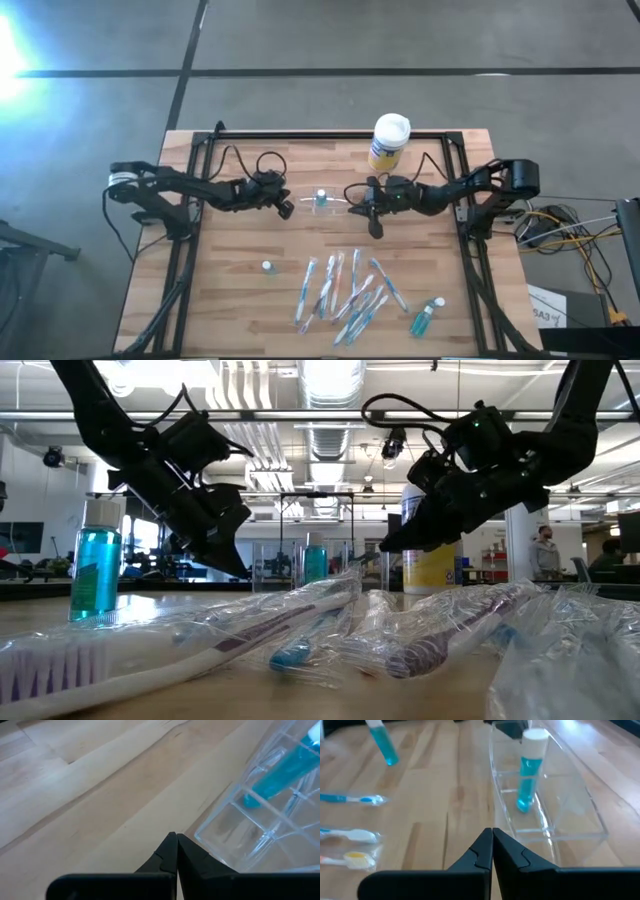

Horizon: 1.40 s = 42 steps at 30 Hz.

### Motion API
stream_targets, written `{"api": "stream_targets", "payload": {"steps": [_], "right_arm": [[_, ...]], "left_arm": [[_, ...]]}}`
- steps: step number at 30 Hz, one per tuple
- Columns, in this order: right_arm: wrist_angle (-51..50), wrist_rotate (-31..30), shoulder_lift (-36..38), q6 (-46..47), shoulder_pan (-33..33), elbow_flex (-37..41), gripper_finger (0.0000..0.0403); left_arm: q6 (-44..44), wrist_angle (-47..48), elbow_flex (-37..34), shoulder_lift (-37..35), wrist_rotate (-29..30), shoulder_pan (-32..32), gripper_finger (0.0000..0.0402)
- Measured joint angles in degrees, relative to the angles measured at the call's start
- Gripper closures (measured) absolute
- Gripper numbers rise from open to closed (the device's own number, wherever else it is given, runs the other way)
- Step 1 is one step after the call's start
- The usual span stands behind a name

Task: Pick & Place toothbrushing station
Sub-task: Adjust the transparent organizer, then put the blue mouthwash into the transparent organizer

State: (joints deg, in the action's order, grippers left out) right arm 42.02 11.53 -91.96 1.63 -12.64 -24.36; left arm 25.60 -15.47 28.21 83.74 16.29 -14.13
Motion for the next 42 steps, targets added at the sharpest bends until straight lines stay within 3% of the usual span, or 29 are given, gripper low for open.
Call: {"api": "stream_targets", "payload": {"steps": [24, 30, 34, 38, 42], "right_arm": [[0.03, -3.83, 0.12, 1.36, -0.02, 0.03, 0.0394], [0.06, 4.16, 2.91, -0.4, 0.02, 0.71, 0.0394], [0.11, 5.41, 6.72, -0.26, 0.03, 2.02, 0.0394], [1.1, 9.63, 12.17, -1.25, 0.11, 5.25, 0.0394], [8.46, 12.99, 19.61, -0.52, 0.13, 10.42, 0.0394]], "left_arm": [[-0.45, 0.17, 0.14, -0.21, -0.17, 0.04, 0.0398], [-1.45, 4.13, 0.06, -2.88, -0.25, 0.04, 0.0397], [-1.52, 9.69, 0.04, -7.43, -0.94, 0.02, 0.0397], [-3.91, 16.27, 0.04, -13.51, -4.87, 0.08, 0.0399], [-6.05, 23.56, 0.63, -20.55, -8.7, 1.25, 0.0399]]}}
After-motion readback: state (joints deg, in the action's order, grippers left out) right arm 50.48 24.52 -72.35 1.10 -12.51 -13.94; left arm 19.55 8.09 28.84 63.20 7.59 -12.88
